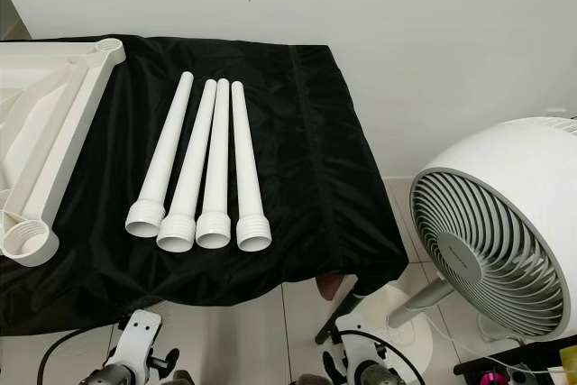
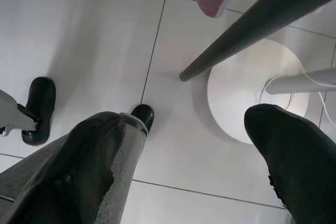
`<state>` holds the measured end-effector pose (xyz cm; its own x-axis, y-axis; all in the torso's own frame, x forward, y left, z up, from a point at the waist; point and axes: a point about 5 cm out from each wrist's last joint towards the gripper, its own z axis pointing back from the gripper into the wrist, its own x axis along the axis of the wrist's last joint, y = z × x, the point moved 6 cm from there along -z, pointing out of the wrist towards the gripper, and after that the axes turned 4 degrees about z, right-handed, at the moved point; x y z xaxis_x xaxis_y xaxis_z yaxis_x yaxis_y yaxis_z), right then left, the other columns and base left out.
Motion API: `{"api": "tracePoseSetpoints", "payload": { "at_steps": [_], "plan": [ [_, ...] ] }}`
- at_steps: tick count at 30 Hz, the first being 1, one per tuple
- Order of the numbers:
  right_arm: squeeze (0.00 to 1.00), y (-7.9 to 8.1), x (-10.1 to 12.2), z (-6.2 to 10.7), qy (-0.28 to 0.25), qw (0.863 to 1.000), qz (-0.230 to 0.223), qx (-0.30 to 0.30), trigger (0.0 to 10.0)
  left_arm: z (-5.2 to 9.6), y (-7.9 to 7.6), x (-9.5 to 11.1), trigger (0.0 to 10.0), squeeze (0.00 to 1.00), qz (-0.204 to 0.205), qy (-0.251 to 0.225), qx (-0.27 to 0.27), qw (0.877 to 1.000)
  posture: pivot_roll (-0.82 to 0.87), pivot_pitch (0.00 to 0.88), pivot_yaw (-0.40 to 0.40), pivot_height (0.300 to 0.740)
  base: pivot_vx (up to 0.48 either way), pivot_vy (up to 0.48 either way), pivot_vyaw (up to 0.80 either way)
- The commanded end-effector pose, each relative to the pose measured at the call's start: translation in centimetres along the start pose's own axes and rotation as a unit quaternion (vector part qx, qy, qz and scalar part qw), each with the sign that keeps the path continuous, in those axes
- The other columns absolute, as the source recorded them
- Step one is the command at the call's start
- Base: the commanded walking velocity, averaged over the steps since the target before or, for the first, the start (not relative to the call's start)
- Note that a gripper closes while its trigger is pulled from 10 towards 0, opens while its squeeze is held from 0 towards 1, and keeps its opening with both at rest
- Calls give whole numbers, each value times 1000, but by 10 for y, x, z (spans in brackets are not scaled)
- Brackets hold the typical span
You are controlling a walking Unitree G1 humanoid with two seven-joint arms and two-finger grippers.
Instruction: Building children table
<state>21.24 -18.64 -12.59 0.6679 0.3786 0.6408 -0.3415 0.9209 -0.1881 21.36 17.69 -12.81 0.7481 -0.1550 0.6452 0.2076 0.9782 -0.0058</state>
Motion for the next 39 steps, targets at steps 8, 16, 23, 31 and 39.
{"api": "tracePoseSetpoints", "payload": {
  "at_steps": [8, 16, 23, 31, 39],
  "plan": [
    [0, 3, -7, 2, 9, 1000, -21, 9, 10000, 1, 4, -6, 10000, 0, 26, 10, 28, 999, -15, 0, -3, 740, 0, 0, 0],
    [0, 4, -18, 4, 31, 998, -44, -8, 10000, 1, 6, -9, 10000, 0, 26, 17, 30, 999, -13, 0, -2, 740, 0, 0, 0],
    [0, 3, -19, 4, 35, 997, -66, -12, 10000, 0, 6, -7, 10000, 0, 43, 16, 36, 998, -23, 0, 12, 740, 0, 0, 0],
    [0, 5, -18, 3, 34, 997, -71, -16, 10000, 0, 8, -8, 10000, 0, 40, 22, 38, 998, -34, 0, 29, 740, 0, 190, 0],
    [0, 7, -24, 5, 43, 996, -73, -15, 10000, 3, 13, -13, 10000, 0, 42, 31, 45, 998, -27, 0, 23, 740, 0, 360, 0]
  ]
}}
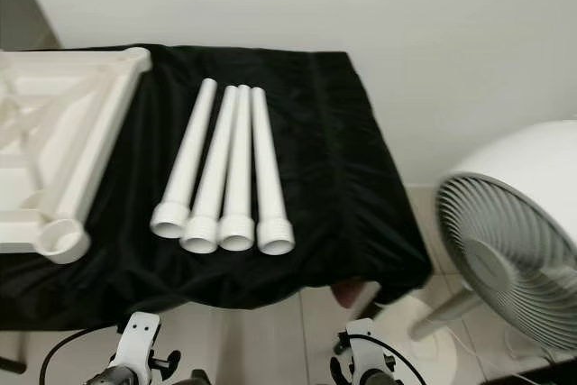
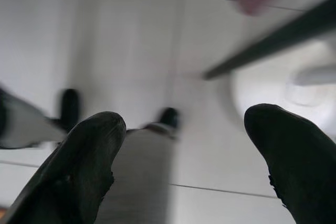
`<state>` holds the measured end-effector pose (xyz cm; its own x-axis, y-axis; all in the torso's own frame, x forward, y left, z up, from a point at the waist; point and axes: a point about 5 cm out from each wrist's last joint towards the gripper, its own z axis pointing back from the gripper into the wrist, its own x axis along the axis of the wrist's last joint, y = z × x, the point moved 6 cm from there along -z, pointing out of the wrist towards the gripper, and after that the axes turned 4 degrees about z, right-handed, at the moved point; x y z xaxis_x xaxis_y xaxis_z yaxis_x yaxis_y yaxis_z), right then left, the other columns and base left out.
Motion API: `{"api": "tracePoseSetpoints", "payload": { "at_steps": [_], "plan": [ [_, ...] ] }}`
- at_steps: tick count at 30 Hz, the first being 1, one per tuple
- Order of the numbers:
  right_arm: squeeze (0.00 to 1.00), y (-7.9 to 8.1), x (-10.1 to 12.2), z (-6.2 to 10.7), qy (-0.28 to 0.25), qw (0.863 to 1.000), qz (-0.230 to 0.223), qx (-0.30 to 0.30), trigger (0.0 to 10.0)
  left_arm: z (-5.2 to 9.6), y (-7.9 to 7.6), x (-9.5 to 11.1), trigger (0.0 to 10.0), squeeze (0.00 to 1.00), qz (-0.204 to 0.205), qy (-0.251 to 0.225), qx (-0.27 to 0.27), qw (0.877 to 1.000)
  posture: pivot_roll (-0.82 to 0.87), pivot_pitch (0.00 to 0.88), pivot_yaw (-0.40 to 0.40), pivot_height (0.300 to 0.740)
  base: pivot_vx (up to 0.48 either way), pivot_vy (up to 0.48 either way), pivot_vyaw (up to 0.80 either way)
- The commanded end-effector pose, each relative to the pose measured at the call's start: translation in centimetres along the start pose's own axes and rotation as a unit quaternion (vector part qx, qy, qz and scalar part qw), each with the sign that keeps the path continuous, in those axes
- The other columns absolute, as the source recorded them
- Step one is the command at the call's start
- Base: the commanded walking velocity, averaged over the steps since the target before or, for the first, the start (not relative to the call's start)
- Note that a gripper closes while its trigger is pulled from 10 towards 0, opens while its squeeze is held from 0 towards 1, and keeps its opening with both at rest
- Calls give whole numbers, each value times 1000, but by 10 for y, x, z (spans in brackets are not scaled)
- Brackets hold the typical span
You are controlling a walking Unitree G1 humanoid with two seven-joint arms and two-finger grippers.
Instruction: Building children table
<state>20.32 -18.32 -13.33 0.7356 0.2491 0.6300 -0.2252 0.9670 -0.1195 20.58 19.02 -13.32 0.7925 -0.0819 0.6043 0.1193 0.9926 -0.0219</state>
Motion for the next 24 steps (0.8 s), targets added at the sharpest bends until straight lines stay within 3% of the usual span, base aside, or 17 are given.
{"api": "tracePoseSetpoints", "payload": {
  "at_steps": [1, 19, 24],
  "plan": [
    [0, -2, -16, 4, 24, 1000, -2, -2, 10000, 0, 4, -3, 10000, 0, 3, 7, 27, 1000, -25, 0, 22, 740, 0, 424, 0],
    [0, -1, -17, 4, 28, 1000, 1, -1, 10000, 3, 8, -16, 10000, 0, 11, 26, 38, 999, -11, 0, 18, 740, 0, 446, 0],
    [0, -3, -13, 2, 26, 1000, -6, -6, 10000, 3, 12, -15, 10000, 0, 15, 25, 50, 998, -12, 0, 14, 740, 0, 123, 0]
  ]
}}
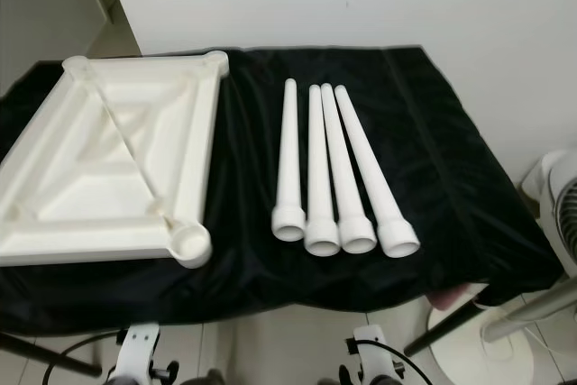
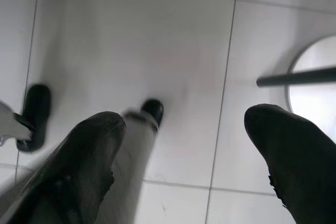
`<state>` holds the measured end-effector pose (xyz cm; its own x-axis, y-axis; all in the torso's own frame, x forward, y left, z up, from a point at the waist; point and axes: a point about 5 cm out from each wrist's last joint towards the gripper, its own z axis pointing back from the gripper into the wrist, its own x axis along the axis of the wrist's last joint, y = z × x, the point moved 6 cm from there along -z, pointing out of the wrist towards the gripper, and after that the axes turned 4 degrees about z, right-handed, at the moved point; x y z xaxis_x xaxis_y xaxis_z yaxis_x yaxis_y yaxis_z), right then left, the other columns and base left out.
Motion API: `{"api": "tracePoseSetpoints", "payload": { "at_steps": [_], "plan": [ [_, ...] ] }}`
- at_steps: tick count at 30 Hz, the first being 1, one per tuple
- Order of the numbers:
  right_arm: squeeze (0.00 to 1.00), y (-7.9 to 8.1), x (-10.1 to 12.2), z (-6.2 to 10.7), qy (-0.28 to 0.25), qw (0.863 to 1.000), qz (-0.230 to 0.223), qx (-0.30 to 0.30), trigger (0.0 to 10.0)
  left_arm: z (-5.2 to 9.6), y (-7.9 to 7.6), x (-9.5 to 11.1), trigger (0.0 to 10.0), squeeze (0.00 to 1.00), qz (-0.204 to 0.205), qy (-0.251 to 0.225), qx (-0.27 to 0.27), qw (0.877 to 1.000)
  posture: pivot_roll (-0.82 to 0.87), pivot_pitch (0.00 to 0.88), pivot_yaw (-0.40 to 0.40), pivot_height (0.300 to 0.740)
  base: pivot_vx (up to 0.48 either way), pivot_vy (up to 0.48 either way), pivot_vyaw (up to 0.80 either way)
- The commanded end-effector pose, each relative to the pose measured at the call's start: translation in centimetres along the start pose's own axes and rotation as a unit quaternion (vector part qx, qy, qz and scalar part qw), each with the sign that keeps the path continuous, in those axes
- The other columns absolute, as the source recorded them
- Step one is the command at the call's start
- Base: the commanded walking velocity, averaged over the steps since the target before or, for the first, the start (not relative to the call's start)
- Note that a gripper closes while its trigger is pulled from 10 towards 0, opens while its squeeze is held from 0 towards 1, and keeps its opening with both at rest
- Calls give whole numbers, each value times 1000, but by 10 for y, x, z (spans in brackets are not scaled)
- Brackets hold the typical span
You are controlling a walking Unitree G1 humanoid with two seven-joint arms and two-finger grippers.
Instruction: Building children table
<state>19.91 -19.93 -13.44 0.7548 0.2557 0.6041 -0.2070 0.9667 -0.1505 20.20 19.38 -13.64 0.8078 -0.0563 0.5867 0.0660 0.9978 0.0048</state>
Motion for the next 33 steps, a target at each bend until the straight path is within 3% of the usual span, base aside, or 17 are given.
{"api": "tracePoseSetpoints", "payload": {
  "at_steps": [1, 16, 23, 33],
  "plan": [
    [0, 11, -5, 0, 11, 1000, -9, 11, 10000, 2, 9, -9, 10000, 0, -1, 14, 25, 1000, -12, 0, 14, 740, 0, 0, 0],
    [0, 10, -19, 3, 31, 999, -16, 4, 10000, 2, 5, -14, 10000, 0, -20, 35, 17, 999, -20, 0, 21, 740, 0, 0, 0],
    [0, 12, -30, 7, 45, 999, -20, 5, 10000, 6, 3, -35, 10000, 0, -15, 65, 11, 998, -27, 0, 30, 740, 0, 0, 0],
    [0, 15, -31, 7, 48, 999, -21, 5, 10000, 8, 4, -40, 10000, 0, -15, 73, 16, 997, -25, 0, 31, 740, -272, 0, 0]
  ]
}}
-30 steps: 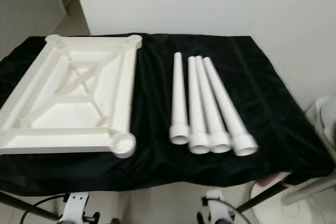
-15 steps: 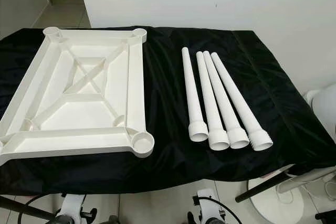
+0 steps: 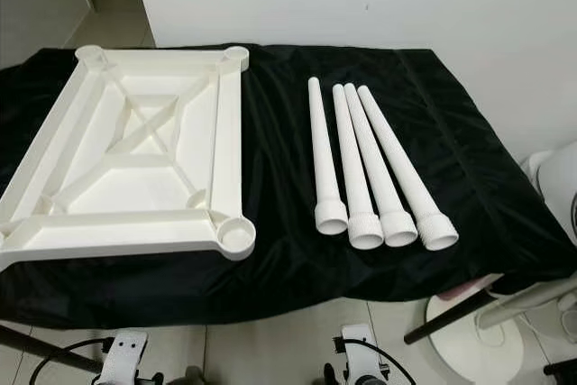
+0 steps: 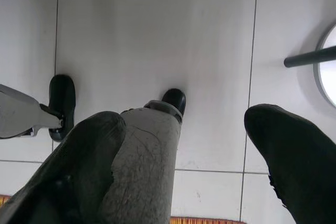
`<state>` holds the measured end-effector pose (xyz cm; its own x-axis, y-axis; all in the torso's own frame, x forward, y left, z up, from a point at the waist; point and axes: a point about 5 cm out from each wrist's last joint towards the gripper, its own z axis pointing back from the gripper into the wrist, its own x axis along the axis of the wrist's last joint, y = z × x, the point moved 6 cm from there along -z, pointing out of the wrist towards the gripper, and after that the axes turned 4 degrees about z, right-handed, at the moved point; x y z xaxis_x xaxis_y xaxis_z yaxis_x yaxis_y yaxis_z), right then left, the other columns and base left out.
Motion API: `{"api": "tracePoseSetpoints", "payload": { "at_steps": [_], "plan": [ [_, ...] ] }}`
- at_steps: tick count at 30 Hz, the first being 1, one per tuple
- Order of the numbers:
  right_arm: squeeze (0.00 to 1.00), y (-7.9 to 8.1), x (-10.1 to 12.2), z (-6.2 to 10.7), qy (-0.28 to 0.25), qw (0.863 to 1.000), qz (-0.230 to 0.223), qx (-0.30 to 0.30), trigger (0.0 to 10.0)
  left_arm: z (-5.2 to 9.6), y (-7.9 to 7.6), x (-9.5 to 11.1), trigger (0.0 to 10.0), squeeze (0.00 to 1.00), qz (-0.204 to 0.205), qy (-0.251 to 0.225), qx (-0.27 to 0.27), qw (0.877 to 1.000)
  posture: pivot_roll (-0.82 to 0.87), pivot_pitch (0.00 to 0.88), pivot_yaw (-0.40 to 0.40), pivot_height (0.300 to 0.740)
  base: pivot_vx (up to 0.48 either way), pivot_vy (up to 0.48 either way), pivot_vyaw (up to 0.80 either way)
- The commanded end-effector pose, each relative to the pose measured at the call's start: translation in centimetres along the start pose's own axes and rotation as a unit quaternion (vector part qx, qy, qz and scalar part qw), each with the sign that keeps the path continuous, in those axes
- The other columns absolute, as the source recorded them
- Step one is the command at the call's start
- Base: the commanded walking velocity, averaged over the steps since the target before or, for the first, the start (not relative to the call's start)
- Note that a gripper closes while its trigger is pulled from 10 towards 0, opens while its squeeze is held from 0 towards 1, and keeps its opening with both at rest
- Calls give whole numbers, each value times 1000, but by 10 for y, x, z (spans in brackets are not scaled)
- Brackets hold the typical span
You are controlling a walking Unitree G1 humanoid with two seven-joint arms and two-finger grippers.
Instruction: Building children table
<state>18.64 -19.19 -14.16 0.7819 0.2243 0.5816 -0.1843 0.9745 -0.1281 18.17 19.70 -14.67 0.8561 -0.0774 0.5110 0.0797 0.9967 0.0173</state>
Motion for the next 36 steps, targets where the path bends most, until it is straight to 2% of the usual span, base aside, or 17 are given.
{"api": "tracePoseSetpoints", "payload": {
  "at_steps": [1, 9, 14, 28, 31, 34, 35, 36],
  "plan": [
    [0, 4, -20, 4, 32, 999, -5, 2, 10000, 2, 2, -18, 10000, 0, -6, 28, 14, 999, -25, 0, 32, 740, -304, 0, 0],
    [0, 5, -18, 3, 30, 1000, -4, 3, 10000, 2, 3, -18, 10000, 0, -8, 27, 15, 1000, -26, 0, 33, 740, -303, 0, 0],
    [0, 3, -18, 3, 30, 1000, -4, 1, 10000, 3, 3, -16, 10000, 0, -21, 21, 17, 999, -29, 0, 31, 740, 0, 0, 0],
    [0, 0, -18, 4, 31, 1000, -4, -2, 10000, 2, 2, -14, 10000, 0, -17, 13, 15, 1000, -32, 0, 32, 740, 0, 0, 0],
    [0, 1, -19, 4, 29, 1000, -4, -2, 10000, 2, -2, -9, 10000, 0, -10, 0, 6, 1000, -31, 0, 31, 740, 0, 0, 0],
    [0, 5, -20, 5, 26, 999, -26, 3, 10000, 1, -4, -5, 10000, 0, 8, -9, -3, 1000, -31, 0, 30, 740, 0, 0, 0],
    [1000, 7, -20, 5, 21, 999, -36, 8, 10000, 1, -4, -3, 10000, 859, 18, -14, -7, 1000, -31, 0, 30, 740, 0, 0, 0],
    [1000, 8, -19, 5, 18, 999, -43, 10, 10000, 1, -4, -2, 10000, 859, 23, -17, -10, 1000, -31, 0, 30, 740, 0, 0, 0]
  ]
}}
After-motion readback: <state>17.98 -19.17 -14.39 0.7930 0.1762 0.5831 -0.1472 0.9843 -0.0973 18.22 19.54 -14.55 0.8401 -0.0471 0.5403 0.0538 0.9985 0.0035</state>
